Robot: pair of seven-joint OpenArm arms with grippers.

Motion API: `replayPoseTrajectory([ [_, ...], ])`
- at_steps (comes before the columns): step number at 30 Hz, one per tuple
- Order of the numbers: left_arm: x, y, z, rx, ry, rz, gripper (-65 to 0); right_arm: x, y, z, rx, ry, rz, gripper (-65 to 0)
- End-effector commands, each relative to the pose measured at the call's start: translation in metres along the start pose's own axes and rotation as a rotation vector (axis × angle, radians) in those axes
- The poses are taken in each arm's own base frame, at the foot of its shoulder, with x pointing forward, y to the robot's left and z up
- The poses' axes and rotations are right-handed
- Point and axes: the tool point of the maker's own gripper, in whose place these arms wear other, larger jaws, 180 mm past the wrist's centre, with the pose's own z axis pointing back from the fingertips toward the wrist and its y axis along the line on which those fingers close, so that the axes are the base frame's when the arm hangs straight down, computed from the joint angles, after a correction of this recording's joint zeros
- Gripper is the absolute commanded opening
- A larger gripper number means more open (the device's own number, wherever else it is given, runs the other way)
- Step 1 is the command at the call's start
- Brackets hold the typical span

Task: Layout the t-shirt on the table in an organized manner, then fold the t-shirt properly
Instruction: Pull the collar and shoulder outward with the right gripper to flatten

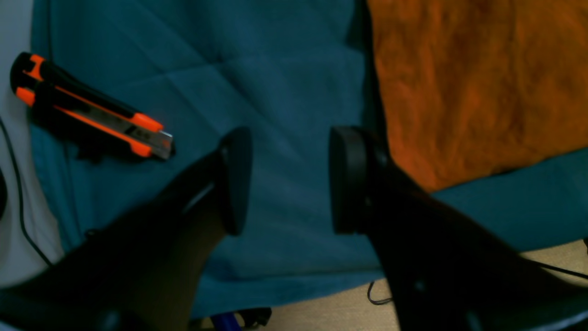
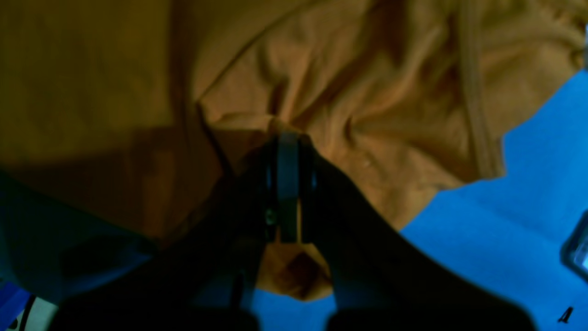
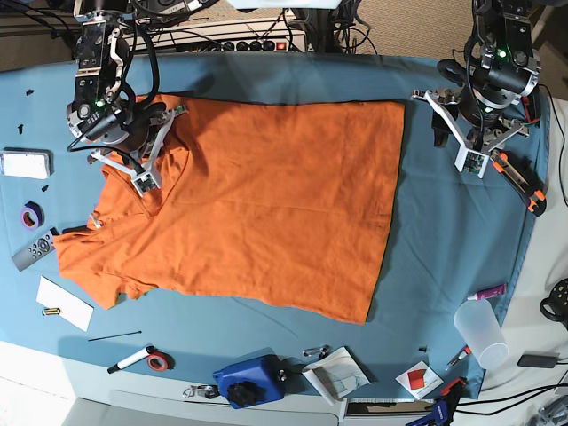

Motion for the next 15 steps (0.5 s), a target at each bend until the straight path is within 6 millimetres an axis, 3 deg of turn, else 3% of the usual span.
replayPoseTrajectory([
  [1,0.009,0.002,0.003,0.008,-0.034,-0.012,-36.6,0.008,-0.006,0.006,-0.018,-0.033,0.012,-65.0],
  [5,0.009,0.002,0.003,0.008,-0.035,-0.012,-36.6,-0.002,0.002,0.008,-0.007,-0.015,0.019,-65.0],
  [8,0.009,0.002,0.003,0.008,-0.034,-0.012,-36.6,-0.002,0.005,0.023,-0.026,-0.052,0.032,-65.0],
  [11,0.009,0.002,0.003,0.007,-0.035,-0.012,-36.6,-0.004,-0.005,0.045,-0.083,-0.084,0.026,-65.0],
  [15,0.010,0.002,0.003,0.007,-0.043,-0.013,-36.6,-0.027,-0.025,0.064,-0.137,-0.075,-0.053,-65.0],
])
